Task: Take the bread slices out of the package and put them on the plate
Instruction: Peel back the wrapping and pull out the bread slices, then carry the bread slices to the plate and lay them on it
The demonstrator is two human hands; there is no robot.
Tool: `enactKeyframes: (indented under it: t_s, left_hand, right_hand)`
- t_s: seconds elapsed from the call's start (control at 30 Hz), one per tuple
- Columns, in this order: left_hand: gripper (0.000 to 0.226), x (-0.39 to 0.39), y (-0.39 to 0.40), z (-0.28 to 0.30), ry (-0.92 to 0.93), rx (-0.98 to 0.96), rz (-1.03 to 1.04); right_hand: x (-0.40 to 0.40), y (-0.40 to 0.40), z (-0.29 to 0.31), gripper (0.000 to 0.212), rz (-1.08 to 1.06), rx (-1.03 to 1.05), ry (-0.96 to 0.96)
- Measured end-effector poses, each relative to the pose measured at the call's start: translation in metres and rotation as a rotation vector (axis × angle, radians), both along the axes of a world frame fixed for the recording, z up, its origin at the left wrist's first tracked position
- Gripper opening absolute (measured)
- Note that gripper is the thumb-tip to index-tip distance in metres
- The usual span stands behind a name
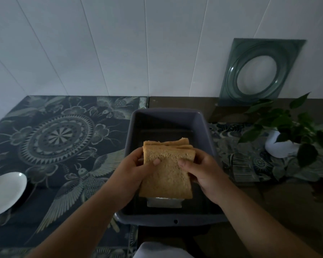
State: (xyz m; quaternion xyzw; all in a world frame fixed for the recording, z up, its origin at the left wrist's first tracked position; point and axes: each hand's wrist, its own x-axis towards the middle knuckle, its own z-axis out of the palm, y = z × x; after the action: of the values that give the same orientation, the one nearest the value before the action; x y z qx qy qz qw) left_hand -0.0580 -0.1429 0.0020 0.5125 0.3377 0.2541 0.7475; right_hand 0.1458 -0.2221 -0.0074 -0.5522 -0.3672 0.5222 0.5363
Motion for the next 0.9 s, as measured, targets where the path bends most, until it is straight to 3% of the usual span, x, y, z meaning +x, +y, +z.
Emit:
enactKeyframes:
  t_s: [0.27,0.33,0.5,0.7,0.9]
  left_hand:
    - [0.06,-0.003,-0.026,-0.005,0.037,-0.136,0.066]
    - [0.06,-0.007,-0.036,-0.007,0.043,-0.164,0.123]
    - [0.061,-0.032,-0.069,-0.014,0.017,-0.195,0.357]
    - [0.063,-0.097,-0.113,-0.024,0.01,-0.231,0.622]
    - [0.065,-0.169,-0.164,-0.032,-0.012,-0.248,0.854]
  right_hand:
    - [0.013,0.003,0.002,0.039,0.151,-0.091,0.055]
    - [0.014,0.005,0.001,0.049,0.216,-0.109,0.049]
    - [-0.003,0.014,0.0,0.039,0.486,-0.132,0.036]
    - [-0.07,0.022,-0.007,0.053,0.72,-0.154,-0.014]
    - [-0.164,0.023,-0.022,0.049,0.875,-0.201,-0.105]
